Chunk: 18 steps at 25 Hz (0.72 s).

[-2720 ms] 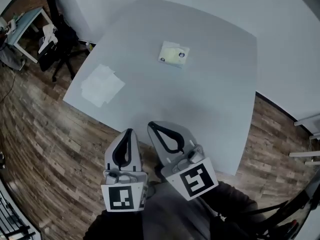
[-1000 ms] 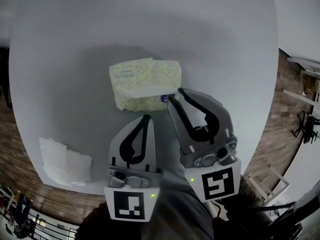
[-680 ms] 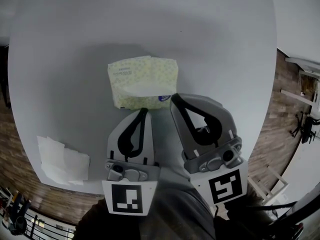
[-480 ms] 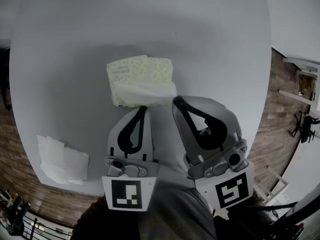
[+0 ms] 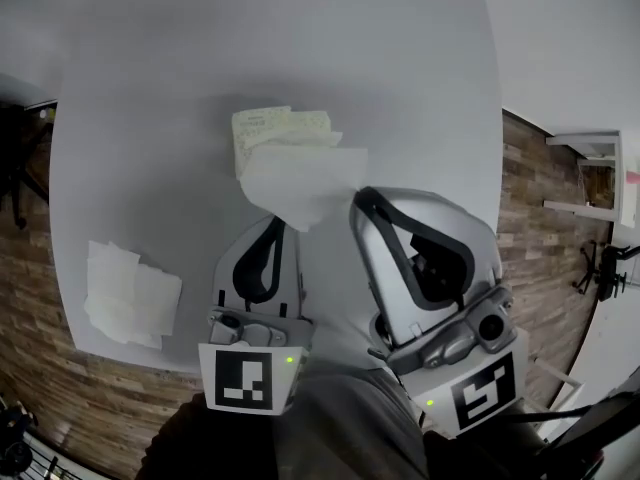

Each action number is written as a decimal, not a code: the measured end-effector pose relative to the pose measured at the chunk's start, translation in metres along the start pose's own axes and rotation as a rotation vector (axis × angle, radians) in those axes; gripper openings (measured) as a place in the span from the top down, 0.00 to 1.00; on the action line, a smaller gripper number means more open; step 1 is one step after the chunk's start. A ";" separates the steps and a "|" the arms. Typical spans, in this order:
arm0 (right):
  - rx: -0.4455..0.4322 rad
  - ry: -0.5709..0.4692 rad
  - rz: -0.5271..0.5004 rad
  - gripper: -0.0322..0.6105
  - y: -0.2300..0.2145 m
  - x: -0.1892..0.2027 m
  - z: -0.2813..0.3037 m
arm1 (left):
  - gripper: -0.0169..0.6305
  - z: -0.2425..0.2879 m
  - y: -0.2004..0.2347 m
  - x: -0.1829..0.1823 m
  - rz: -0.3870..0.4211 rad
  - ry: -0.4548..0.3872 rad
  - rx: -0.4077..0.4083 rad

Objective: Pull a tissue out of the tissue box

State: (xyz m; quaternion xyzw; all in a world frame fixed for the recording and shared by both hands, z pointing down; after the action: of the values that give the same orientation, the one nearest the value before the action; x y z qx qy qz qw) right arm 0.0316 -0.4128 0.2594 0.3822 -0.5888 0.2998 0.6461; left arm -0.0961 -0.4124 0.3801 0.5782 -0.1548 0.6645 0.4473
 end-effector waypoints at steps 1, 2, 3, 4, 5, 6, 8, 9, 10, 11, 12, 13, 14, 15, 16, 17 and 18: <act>-0.006 -0.013 -0.003 0.95 0.007 -0.006 -0.006 | 0.97 -0.014 -0.005 -0.005 -0.001 -0.019 -0.013; -0.015 -0.024 -0.003 0.95 0.015 -0.009 -0.011 | 0.97 -0.029 -0.009 -0.009 0.006 -0.039 -0.030; -0.025 -0.030 -0.001 0.95 0.024 -0.012 -0.016 | 0.97 -0.046 -0.014 -0.013 0.018 -0.055 -0.047; -0.035 -0.029 0.002 0.95 0.034 -0.013 -0.020 | 0.97 -0.064 -0.018 -0.014 0.031 -0.064 -0.062; -0.045 -0.021 0.006 0.95 0.044 -0.014 -0.023 | 0.97 -0.082 -0.021 -0.015 0.038 -0.069 -0.074; -0.054 -0.007 0.012 0.95 0.055 -0.013 -0.024 | 0.97 -0.099 -0.022 -0.016 0.038 -0.072 -0.086; -0.070 0.026 0.020 0.95 0.079 -0.011 -0.020 | 0.97 -0.132 -0.017 -0.019 0.026 -0.095 -0.124; -0.081 0.043 0.022 0.95 0.092 -0.008 -0.014 | 0.97 -0.147 -0.010 -0.021 0.018 -0.117 -0.153; -0.094 0.059 0.024 0.95 0.104 -0.004 -0.005 | 0.97 -0.162 -0.002 -0.023 0.012 -0.137 -0.181; -0.108 0.076 0.028 0.95 0.117 0.001 0.006 | 0.97 -0.176 0.008 -0.025 0.011 -0.150 -0.207; -0.121 0.092 0.035 0.95 0.129 0.006 0.019 | 0.97 -0.188 0.018 -0.026 0.015 -0.158 -0.229; -0.131 0.103 0.044 0.95 0.141 0.010 0.033 | 0.97 -0.201 0.029 -0.027 0.022 -0.159 -0.245; -0.139 0.107 0.052 0.95 0.153 0.011 0.047 | 0.97 -0.212 0.041 -0.029 0.031 -0.155 -0.255; -0.146 0.103 0.057 0.95 0.164 0.009 0.062 | 0.97 -0.223 0.054 -0.031 0.039 -0.150 -0.261; -0.154 0.093 0.061 0.95 0.177 0.005 0.076 | 0.97 -0.235 0.067 -0.035 0.045 -0.149 -0.269; -0.164 0.074 0.063 0.95 0.190 -0.001 0.089 | 0.97 -0.247 0.081 -0.038 0.049 -0.153 -0.279; -0.171 0.050 0.064 0.95 0.204 -0.009 0.100 | 0.97 -0.258 0.095 -0.042 0.053 -0.158 -0.290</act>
State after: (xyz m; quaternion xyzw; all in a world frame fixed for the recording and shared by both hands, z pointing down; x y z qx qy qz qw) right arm -0.1934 -0.3897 0.2804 0.2991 -0.6080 0.2785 0.6807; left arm -0.3351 -0.2955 0.2985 0.5539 -0.2988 0.5993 0.4948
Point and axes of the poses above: the fingertips, and each gripper's own axes: z forward along the fingers, y to its left, x out of its underside, the point moved 8 cm from there along -z, backward along the fingers, and after that the axes turned 2 degrees about z, right-handed, at the moved point
